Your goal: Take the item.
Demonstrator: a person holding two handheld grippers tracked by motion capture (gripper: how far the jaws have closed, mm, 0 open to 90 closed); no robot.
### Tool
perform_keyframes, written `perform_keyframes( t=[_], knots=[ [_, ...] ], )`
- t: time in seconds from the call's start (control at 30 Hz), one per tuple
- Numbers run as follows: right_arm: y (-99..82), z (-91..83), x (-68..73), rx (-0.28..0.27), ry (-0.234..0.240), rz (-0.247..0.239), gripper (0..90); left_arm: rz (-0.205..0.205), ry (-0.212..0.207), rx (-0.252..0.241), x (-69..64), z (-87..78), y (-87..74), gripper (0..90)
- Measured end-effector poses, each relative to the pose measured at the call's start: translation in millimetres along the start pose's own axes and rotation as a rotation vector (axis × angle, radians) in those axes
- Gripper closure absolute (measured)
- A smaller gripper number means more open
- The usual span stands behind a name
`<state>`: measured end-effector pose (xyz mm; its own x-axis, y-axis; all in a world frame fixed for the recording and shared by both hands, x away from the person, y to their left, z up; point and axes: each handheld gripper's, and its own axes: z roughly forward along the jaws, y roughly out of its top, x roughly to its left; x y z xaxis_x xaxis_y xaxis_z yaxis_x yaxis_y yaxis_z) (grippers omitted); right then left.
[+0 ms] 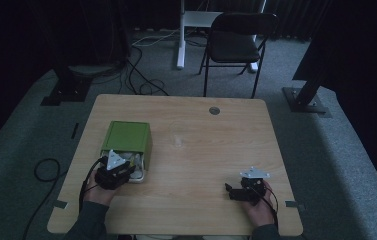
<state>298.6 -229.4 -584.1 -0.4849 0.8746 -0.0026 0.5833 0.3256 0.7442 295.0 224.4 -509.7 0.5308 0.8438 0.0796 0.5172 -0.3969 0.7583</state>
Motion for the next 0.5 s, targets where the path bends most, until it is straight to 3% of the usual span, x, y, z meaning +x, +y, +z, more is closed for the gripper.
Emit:
perform_keyframes(
  t=[0.07,0.13,0.27,0.33,0.5],
  knots=[
    [0.0,0.0,0.0,0.0,0.0,0.0,11.6,-0.01,-0.006,0.006,-0.3,4.8,-0.5,63.4],
    [0.0,0.0,0.0,0.0,0.0,0.0,11.5,-0.022,-0.016,0.022,-0.1,10.2,-0.5,53.6],
    [0.0,0.0,0.0,0.0,0.0,0.0,11.5,-0.024,-0.012,0.036,-1.1,17.5,-0.2,46.1],
    [0.0,0.0,0.0,0.0,0.0,0.0,11.6,-0.024,-0.002,0.042,-1.0,18.3,-0.2,46.3],
    [0.0,0.0,0.0,0.0,0.0,0.0,11.5,-0.018,0.025,0.06,-0.8,18.4,-1.0,57.3]
  ],
)
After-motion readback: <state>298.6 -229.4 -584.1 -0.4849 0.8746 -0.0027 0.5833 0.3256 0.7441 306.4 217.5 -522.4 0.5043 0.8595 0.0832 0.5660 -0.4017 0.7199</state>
